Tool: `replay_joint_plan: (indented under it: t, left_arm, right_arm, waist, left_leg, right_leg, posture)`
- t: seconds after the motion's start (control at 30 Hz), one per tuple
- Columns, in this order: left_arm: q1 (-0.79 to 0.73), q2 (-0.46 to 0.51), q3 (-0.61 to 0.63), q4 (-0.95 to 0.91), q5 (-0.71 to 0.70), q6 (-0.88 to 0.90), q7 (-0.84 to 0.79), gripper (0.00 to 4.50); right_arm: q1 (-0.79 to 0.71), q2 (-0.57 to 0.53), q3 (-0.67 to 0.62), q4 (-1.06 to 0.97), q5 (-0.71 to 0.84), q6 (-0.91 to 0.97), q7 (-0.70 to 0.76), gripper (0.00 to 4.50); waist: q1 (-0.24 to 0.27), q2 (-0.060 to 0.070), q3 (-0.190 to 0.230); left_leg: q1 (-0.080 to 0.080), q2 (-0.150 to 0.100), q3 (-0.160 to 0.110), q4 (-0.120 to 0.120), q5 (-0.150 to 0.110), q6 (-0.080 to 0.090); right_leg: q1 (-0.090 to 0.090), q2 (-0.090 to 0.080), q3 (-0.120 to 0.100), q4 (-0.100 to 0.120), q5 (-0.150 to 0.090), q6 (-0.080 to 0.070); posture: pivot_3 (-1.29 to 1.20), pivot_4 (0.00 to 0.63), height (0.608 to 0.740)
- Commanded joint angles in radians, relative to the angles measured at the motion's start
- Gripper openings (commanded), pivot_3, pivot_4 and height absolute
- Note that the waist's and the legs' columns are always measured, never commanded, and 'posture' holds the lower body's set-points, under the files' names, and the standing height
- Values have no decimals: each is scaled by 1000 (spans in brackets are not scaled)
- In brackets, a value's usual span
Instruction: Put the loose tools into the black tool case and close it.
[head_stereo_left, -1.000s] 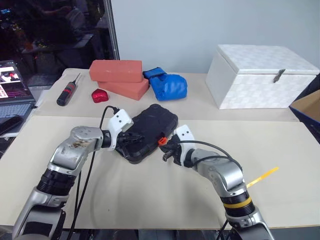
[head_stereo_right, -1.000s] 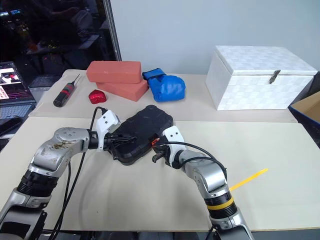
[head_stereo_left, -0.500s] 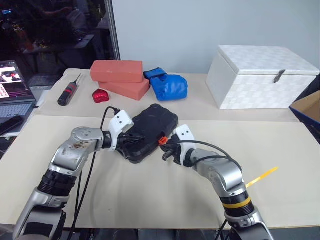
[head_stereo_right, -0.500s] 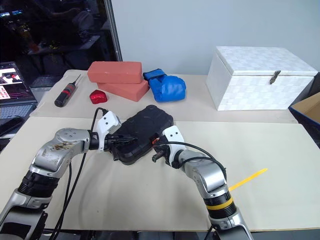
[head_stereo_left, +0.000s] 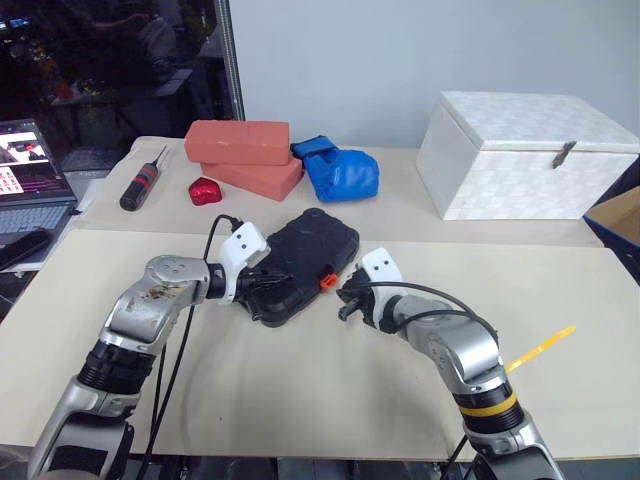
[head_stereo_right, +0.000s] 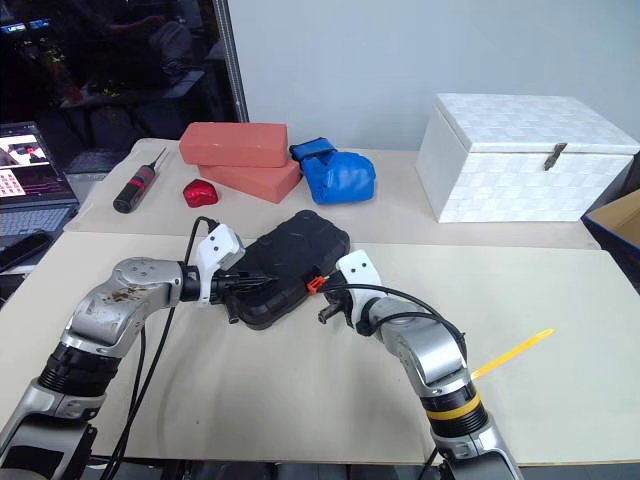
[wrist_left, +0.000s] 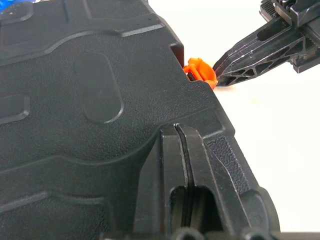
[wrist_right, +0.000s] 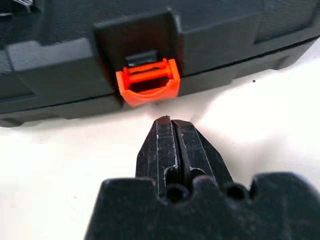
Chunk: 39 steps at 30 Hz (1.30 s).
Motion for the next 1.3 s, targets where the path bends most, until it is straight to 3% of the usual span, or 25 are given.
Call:
replay_joint_plan:
  t: [0.03,1.07,1.3]
  left_arm:
    - [29,2,-59,35,40,26,-10,0]
    - [78,-24,-69,12,50,36,12,0]
    - [142,-71,45,-29,-7,-104,25,0]
  right_arm:
    - [-26,2,-6,-9,-9,-19,3,62]
    - [-144,148,25,27,4,-30,20,62]
    - [-62,90,-59,-114,40,-243,100,62]
  waist:
    - [0,0,0]
    - [-26,1,-2]
    - [-21,0,-3]
  left_leg:
    - [0,0,0,0,0,0]
    - [3,0,-1,-3,0,0]
    - [0,0,-1,-4,0,0]
  right_leg:
    - [0,0,0,0,0,0]
    - [0,1,0,1,-1,0]
    - [0,0,0,-1,-2,2]
  posture:
    - [0,150,736]
    - [0,150,736]
    - [0,150,736]
